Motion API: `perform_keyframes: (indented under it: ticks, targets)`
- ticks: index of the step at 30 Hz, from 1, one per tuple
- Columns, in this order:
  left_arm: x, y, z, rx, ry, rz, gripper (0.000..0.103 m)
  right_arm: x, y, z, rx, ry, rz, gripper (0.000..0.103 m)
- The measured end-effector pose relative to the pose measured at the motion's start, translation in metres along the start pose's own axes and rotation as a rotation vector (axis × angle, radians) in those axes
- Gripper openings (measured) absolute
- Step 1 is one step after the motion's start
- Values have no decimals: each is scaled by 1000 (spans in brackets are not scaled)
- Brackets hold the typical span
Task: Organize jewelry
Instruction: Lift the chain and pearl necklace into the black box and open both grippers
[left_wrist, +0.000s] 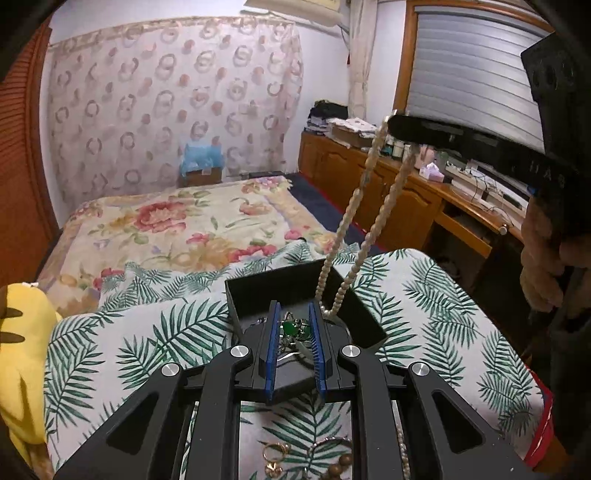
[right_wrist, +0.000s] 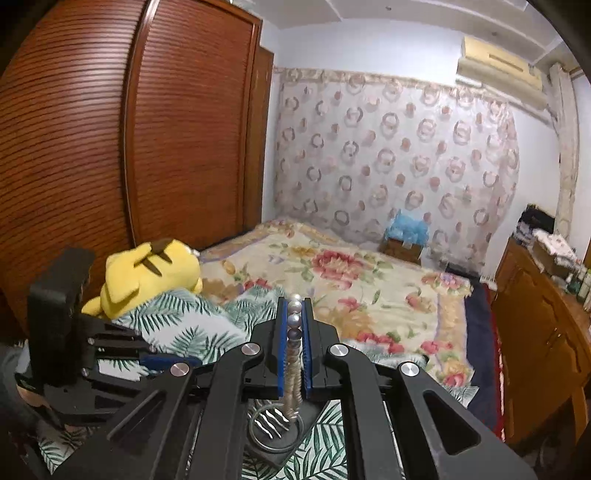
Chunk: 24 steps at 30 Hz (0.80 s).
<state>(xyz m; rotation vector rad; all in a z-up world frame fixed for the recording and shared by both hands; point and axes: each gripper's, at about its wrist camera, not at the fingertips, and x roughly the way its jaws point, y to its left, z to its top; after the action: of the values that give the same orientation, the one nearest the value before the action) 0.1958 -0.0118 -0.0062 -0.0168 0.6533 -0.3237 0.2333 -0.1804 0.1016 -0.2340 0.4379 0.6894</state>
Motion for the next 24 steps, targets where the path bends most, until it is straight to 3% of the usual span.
perform_keyframes:
  ticks: [9, 18, 21, 24]
  targets:
    - [24, 0, 2, 1, 33, -5, 15, 50, -6, -40, 60, 110, 46, 8]
    - [28, -1, 9, -4, 32, -12, 16, 57, -7, -50, 77, 136, 62, 9]
    - [26, 0, 9, -4, 31, -11, 24, 56, -6, -52, 73, 138, 60, 13]
    - [21, 1, 6, -7, 24, -4, 26, 53, -4, -54, 70, 139, 56, 13]
